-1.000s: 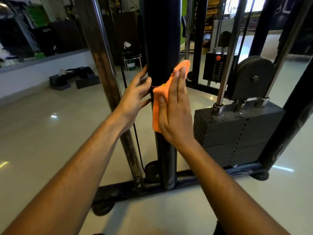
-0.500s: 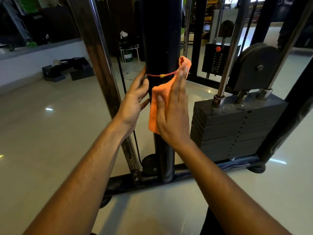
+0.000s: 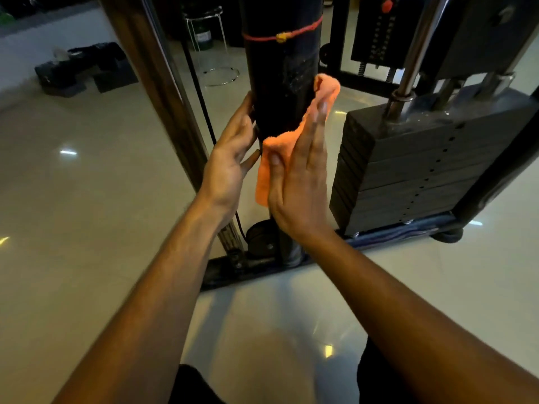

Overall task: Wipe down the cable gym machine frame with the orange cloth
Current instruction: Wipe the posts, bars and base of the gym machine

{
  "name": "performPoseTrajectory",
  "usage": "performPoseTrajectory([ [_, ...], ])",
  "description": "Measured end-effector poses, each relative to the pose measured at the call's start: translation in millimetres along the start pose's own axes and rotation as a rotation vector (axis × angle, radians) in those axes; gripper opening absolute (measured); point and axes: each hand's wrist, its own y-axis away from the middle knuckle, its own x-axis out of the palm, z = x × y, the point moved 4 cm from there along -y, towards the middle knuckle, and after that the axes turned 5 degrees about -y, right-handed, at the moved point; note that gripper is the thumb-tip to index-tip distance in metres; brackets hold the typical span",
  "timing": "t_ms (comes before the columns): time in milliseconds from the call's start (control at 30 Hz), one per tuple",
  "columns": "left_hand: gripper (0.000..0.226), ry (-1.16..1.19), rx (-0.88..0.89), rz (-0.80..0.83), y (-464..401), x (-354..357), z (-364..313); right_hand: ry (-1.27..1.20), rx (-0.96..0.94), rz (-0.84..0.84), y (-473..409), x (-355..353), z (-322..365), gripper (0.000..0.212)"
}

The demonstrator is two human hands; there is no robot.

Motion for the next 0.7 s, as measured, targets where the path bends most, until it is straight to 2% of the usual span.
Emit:
performPoseTrajectory([
  [133,0.06,-0.025,-0.021,-0.009,1,1,5,0.105,0.143,0.144,67,22,-46,0.087],
  [233,0.062,-0.045,-0.036,-0.016,3,3,7,0.056,0.13,0.133,62,22,-39,0.088],
  [400,0.055,-0.068,-0.041,-0.004,-1,4,21,-0.017,0.04,-0.016,13,4,-15,0.086],
  [567,0.055,-0.067,-0.079,-0.01,1,4,27,0.1,0.114,0.163,74,24,-57,0.087],
  [700,0.056,-0.063,-0.114,-0.007,6,4,28,0.041,0.134,0.162,71,22,-53,0.088],
])
